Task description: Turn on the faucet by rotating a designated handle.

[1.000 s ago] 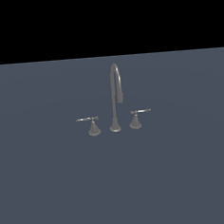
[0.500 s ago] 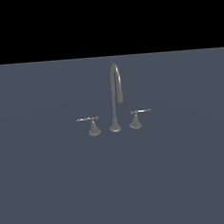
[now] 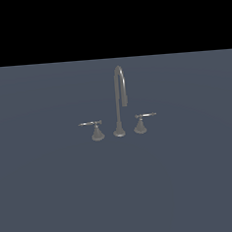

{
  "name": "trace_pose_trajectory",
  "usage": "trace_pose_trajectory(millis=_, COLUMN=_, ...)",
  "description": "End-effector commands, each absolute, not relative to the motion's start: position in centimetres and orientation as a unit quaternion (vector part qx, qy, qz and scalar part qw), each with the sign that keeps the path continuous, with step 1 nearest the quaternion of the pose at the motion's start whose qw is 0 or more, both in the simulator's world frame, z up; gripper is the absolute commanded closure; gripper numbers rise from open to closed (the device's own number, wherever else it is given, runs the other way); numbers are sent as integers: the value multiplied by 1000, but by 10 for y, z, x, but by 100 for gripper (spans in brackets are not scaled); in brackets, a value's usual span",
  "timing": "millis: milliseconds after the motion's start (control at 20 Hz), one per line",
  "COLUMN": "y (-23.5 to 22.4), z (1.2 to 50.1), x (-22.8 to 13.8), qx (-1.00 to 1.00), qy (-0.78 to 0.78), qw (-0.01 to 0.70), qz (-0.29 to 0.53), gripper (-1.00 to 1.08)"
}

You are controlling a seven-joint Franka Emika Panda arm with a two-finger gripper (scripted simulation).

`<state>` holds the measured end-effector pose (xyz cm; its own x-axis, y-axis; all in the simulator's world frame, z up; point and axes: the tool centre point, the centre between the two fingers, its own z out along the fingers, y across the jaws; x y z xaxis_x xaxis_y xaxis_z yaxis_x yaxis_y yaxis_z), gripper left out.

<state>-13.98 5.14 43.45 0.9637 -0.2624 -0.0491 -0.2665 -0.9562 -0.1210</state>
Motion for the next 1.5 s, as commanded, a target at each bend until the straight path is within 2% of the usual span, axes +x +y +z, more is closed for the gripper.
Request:
trace_pose_trajectory(millis=0, y=58, z=419, x=-121, qx=-983, qy=167, qw=70, qz=22, gripper=108)
trace_pose_trajectory(millis=750, y=97, z=303, x=-28, qx=-926, qy=368, qw=73, qz=50, gripper=108)
trace_pose_trajectory(millis=1450, y=118, z=168, x=26, qx=-836, qy=546, qw=35, qz=41, gripper=108)
